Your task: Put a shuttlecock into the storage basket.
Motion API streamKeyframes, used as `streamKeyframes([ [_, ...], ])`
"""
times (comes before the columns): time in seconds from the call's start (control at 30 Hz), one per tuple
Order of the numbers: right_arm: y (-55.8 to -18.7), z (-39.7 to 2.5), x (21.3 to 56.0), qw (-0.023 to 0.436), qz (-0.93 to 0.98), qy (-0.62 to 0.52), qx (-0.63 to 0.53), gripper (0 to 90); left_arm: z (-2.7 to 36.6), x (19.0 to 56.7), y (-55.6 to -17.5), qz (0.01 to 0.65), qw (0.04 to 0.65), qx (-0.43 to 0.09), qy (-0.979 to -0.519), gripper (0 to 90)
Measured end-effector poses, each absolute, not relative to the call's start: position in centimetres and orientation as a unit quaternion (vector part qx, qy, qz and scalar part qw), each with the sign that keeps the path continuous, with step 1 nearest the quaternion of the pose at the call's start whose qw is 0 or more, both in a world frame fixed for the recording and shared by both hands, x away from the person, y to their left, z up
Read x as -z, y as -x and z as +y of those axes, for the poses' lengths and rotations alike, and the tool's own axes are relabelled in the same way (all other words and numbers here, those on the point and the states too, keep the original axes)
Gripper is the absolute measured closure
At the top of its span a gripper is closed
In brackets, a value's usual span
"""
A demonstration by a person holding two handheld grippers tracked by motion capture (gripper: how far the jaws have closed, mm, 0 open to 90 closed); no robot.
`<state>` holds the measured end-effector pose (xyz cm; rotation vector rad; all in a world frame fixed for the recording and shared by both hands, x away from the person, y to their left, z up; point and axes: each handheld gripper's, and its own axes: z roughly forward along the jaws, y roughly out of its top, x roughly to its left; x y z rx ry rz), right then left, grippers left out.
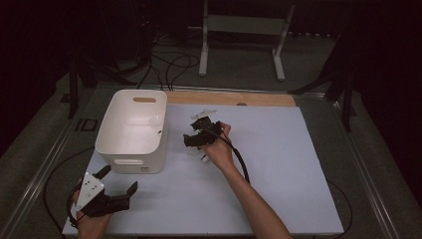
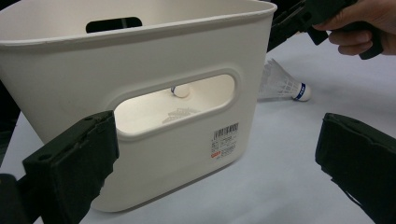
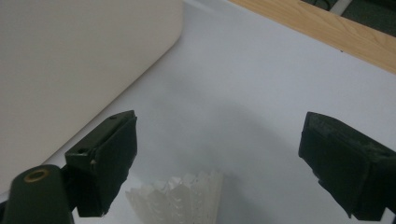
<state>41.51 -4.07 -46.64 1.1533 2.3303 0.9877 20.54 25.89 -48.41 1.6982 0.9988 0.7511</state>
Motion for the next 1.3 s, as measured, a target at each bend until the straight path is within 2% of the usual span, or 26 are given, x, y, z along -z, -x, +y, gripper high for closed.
streamKeyframes([
  [1.0, -41.8, -3.8, 48.1, 0.177, 0.839, -0.409, -0.311, 16.1, 25.9, 48.4, -20.5, 0.412, 0.493, -0.310, -0.701, 0.0],
  [1.3, -41.5, -4.1, 48.1, 0.179, 0.843, -0.406, -0.306, 23.8, 25.9, 48.4, -20.5, 0.412, 0.493, -0.310, -0.700, 0.0],
])
